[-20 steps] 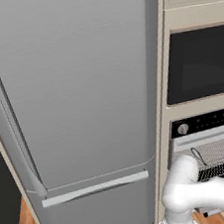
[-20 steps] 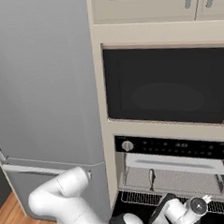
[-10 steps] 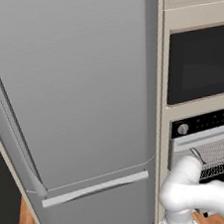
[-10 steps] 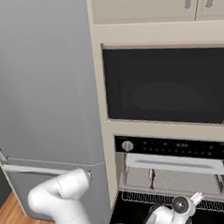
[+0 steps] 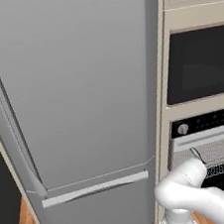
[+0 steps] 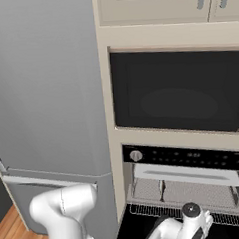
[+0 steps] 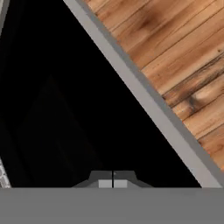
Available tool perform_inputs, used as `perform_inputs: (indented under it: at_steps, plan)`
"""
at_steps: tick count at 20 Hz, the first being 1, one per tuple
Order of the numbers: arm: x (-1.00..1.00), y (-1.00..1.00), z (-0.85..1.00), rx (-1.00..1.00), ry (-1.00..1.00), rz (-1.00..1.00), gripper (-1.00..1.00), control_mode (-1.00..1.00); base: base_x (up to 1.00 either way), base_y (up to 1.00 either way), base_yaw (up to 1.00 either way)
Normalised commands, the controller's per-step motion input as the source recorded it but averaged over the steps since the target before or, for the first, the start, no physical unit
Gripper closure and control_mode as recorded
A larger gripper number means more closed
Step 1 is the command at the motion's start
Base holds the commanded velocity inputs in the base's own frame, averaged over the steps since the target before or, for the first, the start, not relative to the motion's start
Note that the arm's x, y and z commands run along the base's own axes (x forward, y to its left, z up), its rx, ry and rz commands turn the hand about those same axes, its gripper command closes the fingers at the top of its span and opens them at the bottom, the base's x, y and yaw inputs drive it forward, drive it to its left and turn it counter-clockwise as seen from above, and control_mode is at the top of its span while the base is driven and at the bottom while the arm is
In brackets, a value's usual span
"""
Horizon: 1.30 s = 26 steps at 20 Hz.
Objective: Take the fish from the oven and place it on the plate on the counter.
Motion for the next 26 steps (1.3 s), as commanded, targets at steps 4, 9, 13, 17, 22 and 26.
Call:
perform_inputs:
  at_steps: [4,9,13,17,22,26]
  plan:
    - [-1.0,0.0,0.0,0.0,0.55,0.29,1.0,-1.0,0.0,0.0,0.0]
    - [-0.82,-0.13,0.52,0.16,0.02,0.26,1.0,-1.0,0.0,0.0,0.0]
    - [-0.34,-0.1,1.0,0.2,-0.13,0.31,1.0,-1.0,0.0,0.0,0.0]
    - [-0.36,0.0,1.0,0.08,0.0,0.36,1.0,-1.0,0.0,0.0,0.0]
    - [-0.15,0.07,0.91,0.01,0.06,0.54,1.0,-1.0,0.0,0.0,0.0]
    - [0.0,0.04,0.56,0.04,-0.02,0.65,1.0,-1.0,0.0,0.0,0.0]
